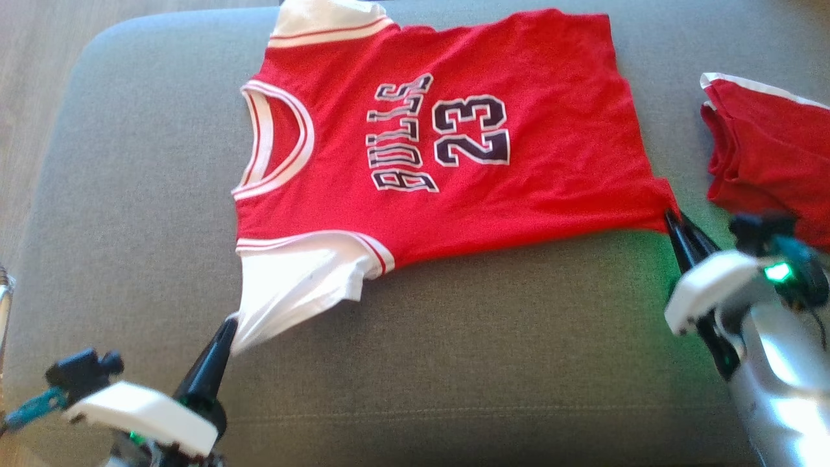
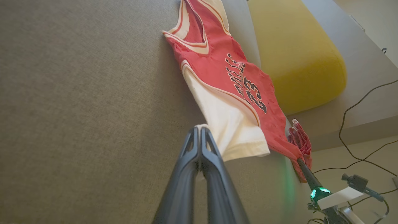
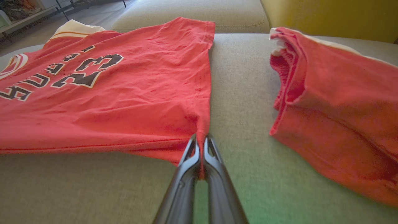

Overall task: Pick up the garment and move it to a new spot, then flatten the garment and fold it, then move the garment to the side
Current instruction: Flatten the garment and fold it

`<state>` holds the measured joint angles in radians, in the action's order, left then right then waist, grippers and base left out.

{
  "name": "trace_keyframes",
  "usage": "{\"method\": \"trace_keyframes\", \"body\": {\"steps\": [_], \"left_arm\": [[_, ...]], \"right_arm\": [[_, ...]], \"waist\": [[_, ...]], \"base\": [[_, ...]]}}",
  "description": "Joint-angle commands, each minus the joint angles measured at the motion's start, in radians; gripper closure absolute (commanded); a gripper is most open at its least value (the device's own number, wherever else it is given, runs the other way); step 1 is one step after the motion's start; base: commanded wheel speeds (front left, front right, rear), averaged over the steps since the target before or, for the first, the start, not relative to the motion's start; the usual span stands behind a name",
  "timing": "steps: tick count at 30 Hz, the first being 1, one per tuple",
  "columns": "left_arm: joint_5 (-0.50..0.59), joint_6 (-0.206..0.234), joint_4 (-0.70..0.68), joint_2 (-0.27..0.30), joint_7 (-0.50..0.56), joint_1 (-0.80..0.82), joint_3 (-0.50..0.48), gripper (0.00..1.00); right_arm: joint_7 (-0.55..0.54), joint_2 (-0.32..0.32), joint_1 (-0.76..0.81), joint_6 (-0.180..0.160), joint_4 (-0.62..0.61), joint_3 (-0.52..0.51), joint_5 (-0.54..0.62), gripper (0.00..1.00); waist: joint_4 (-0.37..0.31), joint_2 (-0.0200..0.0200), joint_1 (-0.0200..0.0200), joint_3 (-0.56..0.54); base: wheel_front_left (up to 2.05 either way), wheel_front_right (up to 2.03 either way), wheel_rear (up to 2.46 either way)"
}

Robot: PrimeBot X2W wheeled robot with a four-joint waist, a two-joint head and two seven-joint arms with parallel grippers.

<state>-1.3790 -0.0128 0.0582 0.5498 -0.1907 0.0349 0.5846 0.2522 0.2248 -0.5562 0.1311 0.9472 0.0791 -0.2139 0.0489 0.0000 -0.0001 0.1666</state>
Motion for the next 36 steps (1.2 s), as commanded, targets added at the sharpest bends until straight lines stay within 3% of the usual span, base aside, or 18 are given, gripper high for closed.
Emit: {"method": "trace_keyframes", "body": {"steps": [1, 5, 10, 13, 16, 21, 26, 36], "left_arm": [[-0.011, 0.013, -0.058, 0.049, -0.021, 0.005, -0.064, 1.0], [-0.039, 0.054, -0.181, 0.07, -0.044, -0.097, -0.115, 1.0], [-0.075, 0.097, -0.324, 0.1, -0.053, -0.178, -0.171, 1.0], [-0.097, 0.112, -0.367, 0.094, -0.05, -0.169, -0.189, 1.0], [-0.087, 0.118, -0.357, 0.077, -0.033, -0.102, -0.179, 1.0], [-0.061, 0.106, -0.244, 0.007, -0.006, 0.074, -0.147, 1.0], [-0.024, 0.054, -0.062, -0.058, 0.026, 0.27, -0.113, 1.0], [0.044, -0.017, 0.218, -0.109, 0.068, 0.476, -0.058, 1.0]], "right_arm": [[0.009, 0.024, 0.038, 0.0, -0.064, -0.006, -0.008, 1.0], [-0.008, 0.03, 0.203, 0.0, -0.233, -0.075, -0.008, 1.0], [-0.124, 0.008, 0.393, 0.0, -0.562, -0.162, 0.028, 1.0], [-0.22, -0.034, 0.451, 0.0, -0.749, -0.183, 0.057, 1.0], [-0.285, -0.064, 0.448, 0.0, -0.84, -0.174, 0.087, 1.0], [-0.311, -0.07, 0.368, 0.0, -0.818, -0.151, 0.149, 1.0], [-0.28, -0.07, 0.258, 0.0, -0.716, -0.159, 0.199, 1.0], [-0.21, -0.089, 0.035, 0.0, -0.465, -0.176, 0.287, 1.0]], "waist": [[0.0, 0.0, 0.0001, -0.004], [0.002, 0.0, 0.0001, -0.011], [-0.007, 0.0, 0.0001, -0.013], [-0.018, 0.0, 0.0001, -0.012], [-0.024, 0.0, 0.0001, -0.007], [-0.022, 0.0, 0.0001, 0.014], [-0.016, 0.0, 0.0001, 0.055], [-0.035, 0.0, 0.0001, 0.124]], "base": [[0.0, 0.0, 0.0], [0.0, 0.0, 0.0], [0.0, 0.0, 0.0], [0.0, 0.0, 0.0], [0.0, 0.0, 0.0], [0.0, 0.0, 0.0], [0.0, 0.0, 0.0], [0.0, 0.0, 0.0]]}}
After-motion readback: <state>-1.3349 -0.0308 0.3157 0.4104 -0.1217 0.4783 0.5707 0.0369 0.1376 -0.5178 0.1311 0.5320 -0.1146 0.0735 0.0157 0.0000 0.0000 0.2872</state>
